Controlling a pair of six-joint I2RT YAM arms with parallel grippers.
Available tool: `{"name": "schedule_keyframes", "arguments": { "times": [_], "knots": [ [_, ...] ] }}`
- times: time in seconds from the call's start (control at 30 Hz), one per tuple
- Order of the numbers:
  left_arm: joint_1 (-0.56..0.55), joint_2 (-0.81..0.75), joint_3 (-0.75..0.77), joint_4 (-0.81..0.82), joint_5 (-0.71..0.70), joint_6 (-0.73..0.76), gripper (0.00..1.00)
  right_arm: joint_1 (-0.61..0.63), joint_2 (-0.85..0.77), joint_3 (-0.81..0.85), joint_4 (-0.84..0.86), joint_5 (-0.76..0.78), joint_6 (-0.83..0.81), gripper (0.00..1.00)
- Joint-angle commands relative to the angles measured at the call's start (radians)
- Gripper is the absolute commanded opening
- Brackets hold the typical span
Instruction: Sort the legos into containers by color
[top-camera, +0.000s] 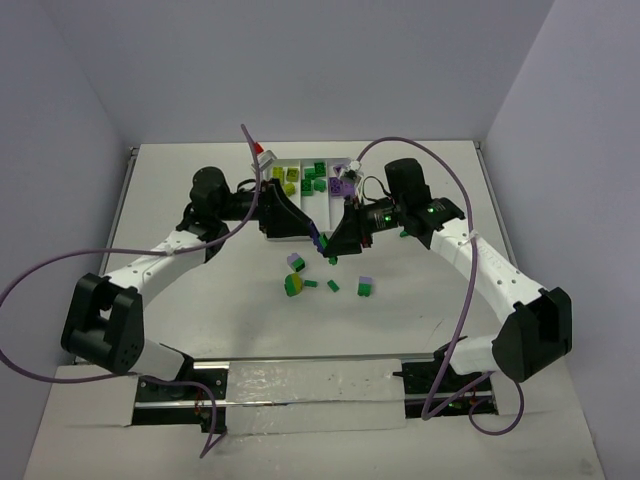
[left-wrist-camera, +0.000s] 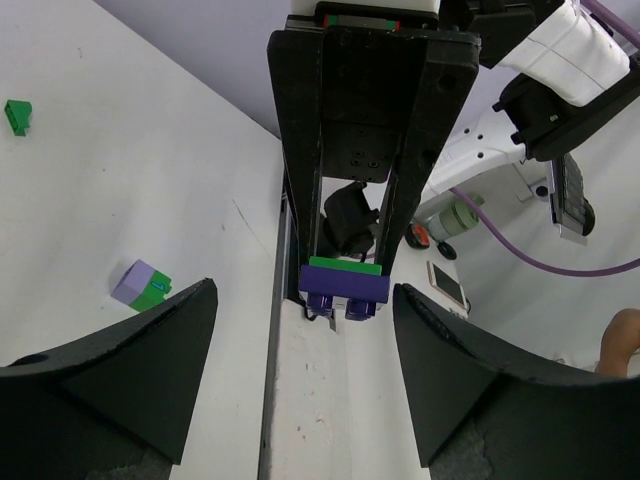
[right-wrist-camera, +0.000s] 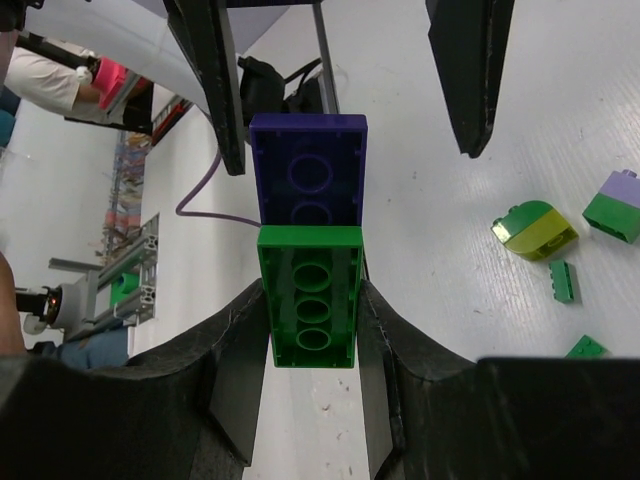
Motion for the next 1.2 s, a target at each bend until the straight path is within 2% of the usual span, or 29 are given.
{"name": "schedule_keyframes", "arguments": {
  "times": [0.0, 0.17, 0.23, 0.33, 0.4, 0.43, 0.53, 0.6, 0.63, 0.7, 0.73, 0.87, 0.97, 1.07, 1.17],
  "knots": [
    [-0.013, 0.031, -0.003, 0.186, 0.036, -0.113, 0.75, 0.01, -0.03, 0.014, 0.031, -0.015, 0.006, 0.0],
    [-0.012, 0.074, -0.016, 0.377, 0.063, -0.272, 0.54, 0.011, -0.036, 0.006, 0.025, 0.002, -0.007, 0.0],
    [-0.014, 0.094, -0.017, 0.466, 0.078, -0.357, 0.4, 0.01, -0.039, 0.002, 0.024, 0.013, -0.011, 0.0],
    [-0.014, 0.11, -0.017, 0.505, 0.099, -0.393, 0.22, 0.004, -0.041, 0.004, 0.021, 0.034, -0.014, 0.0],
    [-0.015, 0.111, -0.024, 0.499, 0.113, -0.393, 0.02, -0.014, -0.046, 0.006, 0.019, 0.037, -0.017, 0.0],
    [-0.014, 0.107, -0.027, 0.477, 0.116, -0.384, 0.0, -0.024, -0.048, 0.006, 0.018, 0.034, -0.017, 0.0],
    [-0.011, 0.081, -0.032, 0.32, 0.108, -0.234, 0.0, -0.073, -0.065, 0.013, 0.006, 0.027, -0.026, 0.0],
    [-0.01, 0.045, -0.005, -0.007, 0.079, 0.033, 0.0, -0.108, -0.079, 0.028, -0.026, 0.015, -0.053, 0.0],
    [-0.01, 0.037, -0.003, -0.134, 0.077, 0.045, 0.0, -0.124, -0.079, 0.033, -0.039, 0.015, -0.055, 0.0],
    [-0.011, 0.026, 0.043, -0.378, 0.018, 0.345, 0.0, -0.175, -0.094, 0.04, -0.065, -0.001, -0.073, 0.0],
    [-0.009, 0.028, 0.052, -0.443, -0.001, 0.401, 0.0, -0.197, -0.098, 0.041, -0.075, -0.003, -0.085, 0.0],
    [-0.006, 0.054, 0.091, -0.559, -0.102, 0.497, 0.0, -0.262, -0.108, 0.036, -0.112, 0.009, -0.109, 0.0],
    [-0.014, 0.104, 0.176, -0.576, -0.285, 0.5, 0.0, -0.288, -0.113, 0.021, -0.116, 0.093, -0.137, 0.0],
    [-0.046, 0.203, 0.368, -0.679, -0.534, 0.509, 0.0, -0.309, -0.117, 0.012, -0.103, 0.239, -0.12, 0.0],
    [-0.078, 0.319, 0.542, -0.743, -0.684, 0.491, 0.0, -0.33, -0.116, 0.006, -0.096, 0.364, -0.081, 0.0]
  ]
}}
